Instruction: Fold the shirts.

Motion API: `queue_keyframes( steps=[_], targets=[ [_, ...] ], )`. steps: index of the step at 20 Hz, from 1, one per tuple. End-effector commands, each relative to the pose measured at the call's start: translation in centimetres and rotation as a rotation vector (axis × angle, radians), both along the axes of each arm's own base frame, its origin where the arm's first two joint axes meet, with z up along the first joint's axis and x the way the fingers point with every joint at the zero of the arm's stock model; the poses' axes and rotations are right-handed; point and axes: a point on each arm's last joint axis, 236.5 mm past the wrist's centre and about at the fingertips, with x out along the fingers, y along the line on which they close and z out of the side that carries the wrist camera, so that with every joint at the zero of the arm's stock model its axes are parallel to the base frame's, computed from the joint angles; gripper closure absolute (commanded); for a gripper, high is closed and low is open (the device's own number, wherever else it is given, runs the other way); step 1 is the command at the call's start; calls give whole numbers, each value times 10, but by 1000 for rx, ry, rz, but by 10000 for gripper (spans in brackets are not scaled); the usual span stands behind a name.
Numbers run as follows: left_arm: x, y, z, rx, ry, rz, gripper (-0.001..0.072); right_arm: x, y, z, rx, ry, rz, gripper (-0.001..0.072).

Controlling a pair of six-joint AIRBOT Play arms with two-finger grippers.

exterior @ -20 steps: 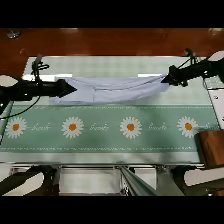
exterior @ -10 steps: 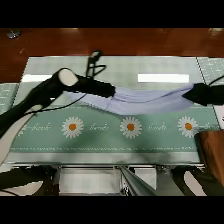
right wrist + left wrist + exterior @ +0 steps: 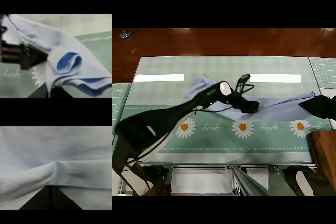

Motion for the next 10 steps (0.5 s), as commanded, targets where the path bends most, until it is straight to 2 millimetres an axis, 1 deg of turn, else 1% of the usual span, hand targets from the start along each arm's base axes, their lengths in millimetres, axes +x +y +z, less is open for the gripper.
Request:
queue_keyframes(
  steps=[1,2,3,4,5,6,7,8,9,10],
  targets=[
    [-62,-35,-6,-53,135,-105,668,8,1,9,15,-52,-17,693],
    [-71,-38,-6,-52,141,-124,668,8,1,9,15,-54,-18,693],
    [-67,-40,0,-67,161,-93,667,8,1,9,14,-53,-16,693],
    [-48,-42,14,-110,200,-6,667,7,2,9,9,-55,-5,693],
    [-19,-38,34,-175,195,70,667,6,3,9,6,-56,7,693],
    [9,-27,52,-219,161,116,668,6,3,9,9,-55,9,693],
    [36,-9,68,-244,128,155,668,6,6,10,19,-60,13,693],
    [61,15,87,-269,102,186,668,7,9,12,32,-67,20,693],
    [82,39,106,-291,65,206,668,8,13,14,44,-72,32,693],
    [103,67,126,-307,19,229,668,11,18,14,51,-76,44,693]
  ],
)
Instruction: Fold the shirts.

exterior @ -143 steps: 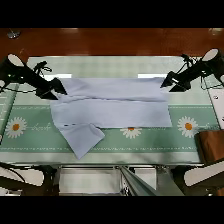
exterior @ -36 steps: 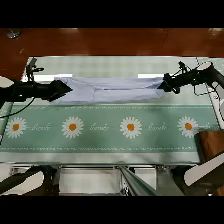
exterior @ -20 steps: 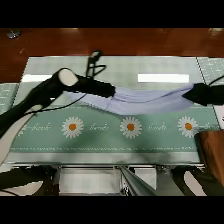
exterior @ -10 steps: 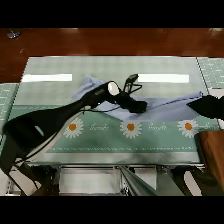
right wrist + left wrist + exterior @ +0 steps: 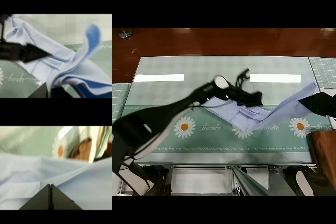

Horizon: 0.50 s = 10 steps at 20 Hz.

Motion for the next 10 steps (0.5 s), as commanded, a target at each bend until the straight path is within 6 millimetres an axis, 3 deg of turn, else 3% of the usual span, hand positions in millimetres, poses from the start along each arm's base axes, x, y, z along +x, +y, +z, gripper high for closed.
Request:
queue_keyframes(
  steps=[1,3,5,7,10],
  targets=[
    [62,80,67,-66,-102,106,668,8,17,3,38,-21,46,693],
    [89,140,112,-60,-207,189,668,26,41,1,83,-33,96,693],
    [99,195,152,-43,-299,252,668,46,76,-7,148,-25,156,693],
    [87,249,175,51,-405,282,668,65,115,-20,165,2,231,693],
    [39,320,167,278,-503,364,668,98,176,-39,158,49,343,693]
  ],
)
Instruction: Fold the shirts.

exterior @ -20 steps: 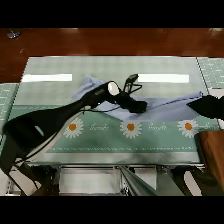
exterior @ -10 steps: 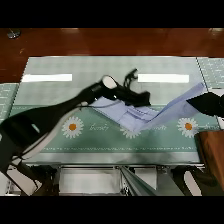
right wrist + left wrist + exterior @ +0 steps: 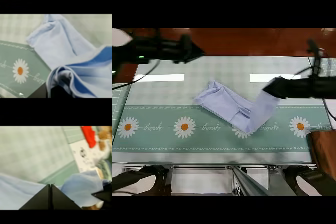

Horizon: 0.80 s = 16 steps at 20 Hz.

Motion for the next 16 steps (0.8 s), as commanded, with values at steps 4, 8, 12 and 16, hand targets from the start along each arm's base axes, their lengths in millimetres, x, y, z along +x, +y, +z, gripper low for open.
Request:
queue_keyframes(
  steps=[4,8,12,16],
  targets=[
    [-117,108,-64,269,-17,260,668,78,129,-57,6,79,173,693],
    [-165,105,-144,223,170,297,668,110,186,-107,47,196,191,693],
    [-180,102,-175,219,253,284,667,123,214,-128,117,280,182,693],
    [-162,109,-175,213,219,342,668,111,243,-124,198,321,217,693]
  ],
)
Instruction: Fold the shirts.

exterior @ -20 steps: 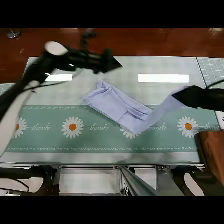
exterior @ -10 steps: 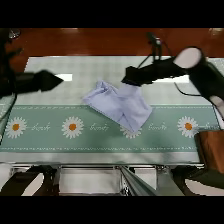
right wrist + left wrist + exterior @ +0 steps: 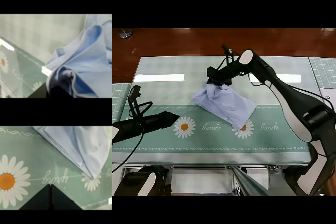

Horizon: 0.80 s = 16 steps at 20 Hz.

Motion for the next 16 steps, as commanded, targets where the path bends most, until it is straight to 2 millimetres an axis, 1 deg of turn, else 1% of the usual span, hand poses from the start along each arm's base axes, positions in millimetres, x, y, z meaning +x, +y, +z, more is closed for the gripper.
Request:
queue_keyframes(
  steps=[1,4,5,7,8,9,10,12,13,14,15,16],
  targets=[
    [10,7,-9,3,-10,49,667,-10,26,-3,52,43,23,693],
    [11,6,-22,-2,43,50,667,-18,34,-4,43,29,48,691],
    [11,6,-26,2,54,46,667,-16,33,-5,40,16,49,570],
    [11,6,-33,12,71,31,667,-23,31,-4,38,-8,110,94],
    [11,6,-35,12,80,31,667,-28,23,-3,48,-5,167,80],
    [12,6,-38,12,88,31,667,-27,5,1,53,35,180,79],
    [12,7,-39,13,89,34,667,-24,-17,9,57,75,171,80],
    [15,8,-38,14,82,42,666,-12,-77,39,28,77,145,80],
    [15,8,-38,14,82,41,666,-8,-116,56,-37,46,123,80],
    [13,7,-39,13,87,37,666,-14,-156,70,-141,-4,137,86],
    [11,6,-39,11,97,29,667,-28,-196,77,-288,-53,173,94],
    [7,4,-40,9,112,16,666,-44,-239,77,-461,-83,146,94]
  ],
)
